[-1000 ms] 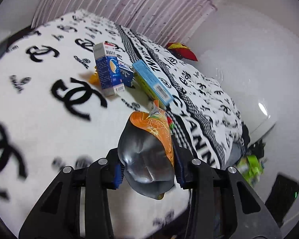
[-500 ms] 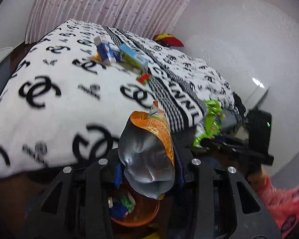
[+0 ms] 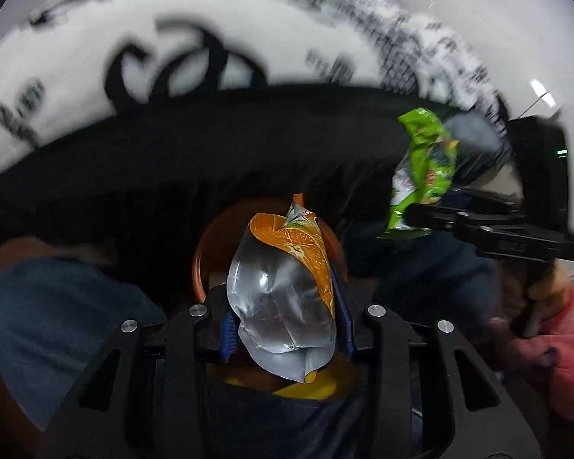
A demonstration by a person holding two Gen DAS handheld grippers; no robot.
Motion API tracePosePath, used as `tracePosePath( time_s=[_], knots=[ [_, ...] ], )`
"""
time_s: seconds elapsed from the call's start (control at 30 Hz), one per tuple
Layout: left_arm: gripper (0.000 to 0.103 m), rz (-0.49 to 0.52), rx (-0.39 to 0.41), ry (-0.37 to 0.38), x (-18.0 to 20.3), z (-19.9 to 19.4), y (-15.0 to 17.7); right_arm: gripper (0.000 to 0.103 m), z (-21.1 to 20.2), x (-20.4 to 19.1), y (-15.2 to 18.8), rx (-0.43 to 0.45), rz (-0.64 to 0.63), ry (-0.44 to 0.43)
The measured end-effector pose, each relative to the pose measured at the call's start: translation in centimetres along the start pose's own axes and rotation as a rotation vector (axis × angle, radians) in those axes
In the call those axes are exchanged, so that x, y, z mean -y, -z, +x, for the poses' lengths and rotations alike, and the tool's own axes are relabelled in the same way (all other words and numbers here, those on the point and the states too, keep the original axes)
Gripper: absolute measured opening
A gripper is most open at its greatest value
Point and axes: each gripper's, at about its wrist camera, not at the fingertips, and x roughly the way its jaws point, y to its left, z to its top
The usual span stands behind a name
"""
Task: Collect trash
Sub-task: 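Open both tools over the orange bucket to drop the wrapper and seaweed bag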
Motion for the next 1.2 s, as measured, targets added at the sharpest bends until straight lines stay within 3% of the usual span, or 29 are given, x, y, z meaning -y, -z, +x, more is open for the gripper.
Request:
tracePosePath(
  time_s=[0.33,0.67,1.03,1.17,1.2],
  knots=[
    [0.039,-0.042,-0.239,-0.074,-0.4,8.9,0.8,0.050,7.6,2.4,1.5,-0.173,0.109,0.007],
    [0.039,-0.056,-0.335,-0.075,-1.1,10.8,1.3,0.050,10.9,3.5,2.4,-0.253,0.182,-0.015],
    [0.039,-0.076,-0.356,-0.079,-0.9,11.3,0.6,0.057,11.3,4.5,2.5,-0.271,0.216,-0.040],
    [0.069,-0.088,-0.332,-0.101,-1.2,11.1,0.5,0.069,10.9,4.8,2.4,-0.264,0.246,-0.053],
    [0.070,-0.091,-0.325,-0.107,-1.2,10.9,0.5,0.073,10.7,5.0,2.3,-0.259,0.251,-0.046]
  ],
)
